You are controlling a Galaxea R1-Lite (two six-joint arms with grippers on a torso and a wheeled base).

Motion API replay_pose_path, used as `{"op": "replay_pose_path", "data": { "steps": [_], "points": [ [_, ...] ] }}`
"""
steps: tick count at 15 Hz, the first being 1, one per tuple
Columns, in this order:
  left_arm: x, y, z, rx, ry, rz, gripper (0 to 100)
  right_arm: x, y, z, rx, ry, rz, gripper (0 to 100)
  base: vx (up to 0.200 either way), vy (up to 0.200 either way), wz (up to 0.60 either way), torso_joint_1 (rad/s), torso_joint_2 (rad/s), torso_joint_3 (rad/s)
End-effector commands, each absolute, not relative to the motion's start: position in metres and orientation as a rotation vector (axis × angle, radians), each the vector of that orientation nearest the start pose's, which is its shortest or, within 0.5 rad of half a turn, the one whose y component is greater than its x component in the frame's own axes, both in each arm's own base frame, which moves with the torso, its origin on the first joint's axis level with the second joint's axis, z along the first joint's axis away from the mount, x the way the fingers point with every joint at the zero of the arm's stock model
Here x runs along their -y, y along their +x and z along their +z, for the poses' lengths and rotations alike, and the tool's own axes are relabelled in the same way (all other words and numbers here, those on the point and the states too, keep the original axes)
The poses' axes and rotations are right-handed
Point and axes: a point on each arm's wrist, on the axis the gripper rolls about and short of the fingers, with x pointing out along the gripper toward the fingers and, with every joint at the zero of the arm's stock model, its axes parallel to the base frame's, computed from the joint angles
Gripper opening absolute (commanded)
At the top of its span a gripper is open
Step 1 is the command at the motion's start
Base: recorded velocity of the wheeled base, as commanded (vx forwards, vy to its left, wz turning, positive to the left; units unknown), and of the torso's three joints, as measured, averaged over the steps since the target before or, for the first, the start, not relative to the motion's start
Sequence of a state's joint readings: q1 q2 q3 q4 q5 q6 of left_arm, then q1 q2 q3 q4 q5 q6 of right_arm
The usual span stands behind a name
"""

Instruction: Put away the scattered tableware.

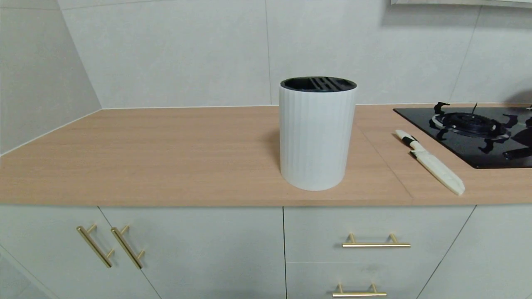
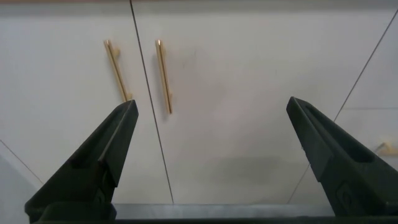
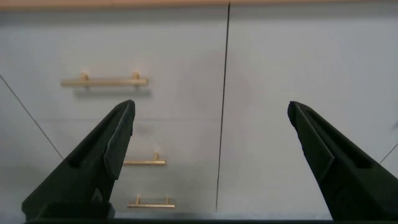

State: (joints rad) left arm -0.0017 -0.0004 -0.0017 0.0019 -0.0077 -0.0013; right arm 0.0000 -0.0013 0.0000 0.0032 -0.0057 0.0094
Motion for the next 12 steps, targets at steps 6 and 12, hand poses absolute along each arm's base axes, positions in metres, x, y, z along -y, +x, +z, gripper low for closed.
{"op": "replay_pose_path", "data": {
  "steps": [6, 12],
  "points": [
    [0.0001, -0.0229, 0.0757, 0.000, -0.002, -0.009, 100, 0.0001, -0.0228, 0.0752, -0.003, 0.009, -0.006, 100, 0.000, 0.000, 0.00, 0.194, -0.47, -0.293],
    [0.0001, -0.0229, 0.0757, 0.000, -0.002, -0.009, 100, 0.0001, -0.0228, 0.0752, -0.003, 0.009, -0.006, 100, 0.000, 0.000, 0.00, 0.220, -0.51, -0.293]
  ]
}}
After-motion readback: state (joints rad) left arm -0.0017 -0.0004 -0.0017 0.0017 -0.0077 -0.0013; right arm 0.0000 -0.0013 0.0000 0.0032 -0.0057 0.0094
